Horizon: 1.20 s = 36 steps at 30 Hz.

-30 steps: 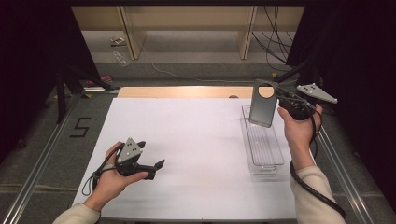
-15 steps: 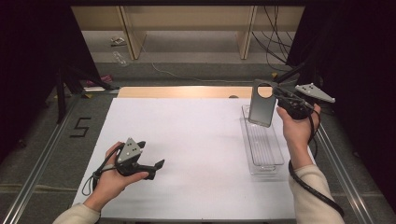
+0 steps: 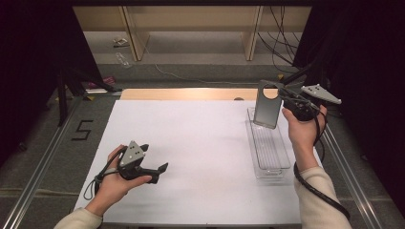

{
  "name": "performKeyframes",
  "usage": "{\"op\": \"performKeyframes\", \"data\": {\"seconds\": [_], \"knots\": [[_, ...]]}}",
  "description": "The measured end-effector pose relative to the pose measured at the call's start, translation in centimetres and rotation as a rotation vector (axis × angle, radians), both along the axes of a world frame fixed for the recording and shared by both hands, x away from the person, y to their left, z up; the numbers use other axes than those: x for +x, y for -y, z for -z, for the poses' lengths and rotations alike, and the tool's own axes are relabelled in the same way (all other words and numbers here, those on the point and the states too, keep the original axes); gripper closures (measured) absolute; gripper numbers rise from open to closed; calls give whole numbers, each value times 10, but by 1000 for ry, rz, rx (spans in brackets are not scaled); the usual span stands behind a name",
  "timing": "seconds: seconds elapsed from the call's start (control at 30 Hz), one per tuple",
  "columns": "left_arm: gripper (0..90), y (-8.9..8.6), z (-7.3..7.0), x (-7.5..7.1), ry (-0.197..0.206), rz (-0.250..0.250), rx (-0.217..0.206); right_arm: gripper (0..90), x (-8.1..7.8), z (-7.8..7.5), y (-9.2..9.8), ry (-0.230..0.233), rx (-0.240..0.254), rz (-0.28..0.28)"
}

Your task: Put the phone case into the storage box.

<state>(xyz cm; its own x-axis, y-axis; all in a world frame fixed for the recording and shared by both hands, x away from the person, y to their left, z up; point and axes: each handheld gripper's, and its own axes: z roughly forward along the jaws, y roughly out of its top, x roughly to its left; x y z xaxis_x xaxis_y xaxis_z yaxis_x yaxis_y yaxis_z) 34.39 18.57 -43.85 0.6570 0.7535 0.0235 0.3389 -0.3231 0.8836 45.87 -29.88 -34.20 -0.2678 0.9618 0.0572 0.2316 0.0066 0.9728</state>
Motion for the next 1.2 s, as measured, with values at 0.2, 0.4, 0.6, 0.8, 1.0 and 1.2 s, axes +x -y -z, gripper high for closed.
{"op": "performKeyframes", "data": {"seconds": [0.2, 0.4, 0.6, 0.8, 1.0, 1.2], "knots": [[57, 0, 0, 0, 0, -1, 0, 832, 1, 0, 0, -3, 2, 3], [57, 0, 0, 0, -1, -1, -1, 832, 3, 2, -1, -6, 2, 9], [57, 0, 0, 0, -1, 0, -1, 832, 5, 3, -2, -11, 4, 15], [58, 0, 0, 0, -2, -1, -1, 831, 6, 3, -4, -8, 2, 15], [57, 0, 1, 0, -3, -1, -2, 832, 7, 3, -5, -8, 2, 18], [57, 0, 1, 0, -4, -1, -3, 831, 10, 3, -6, -12, -3, 20]]}}
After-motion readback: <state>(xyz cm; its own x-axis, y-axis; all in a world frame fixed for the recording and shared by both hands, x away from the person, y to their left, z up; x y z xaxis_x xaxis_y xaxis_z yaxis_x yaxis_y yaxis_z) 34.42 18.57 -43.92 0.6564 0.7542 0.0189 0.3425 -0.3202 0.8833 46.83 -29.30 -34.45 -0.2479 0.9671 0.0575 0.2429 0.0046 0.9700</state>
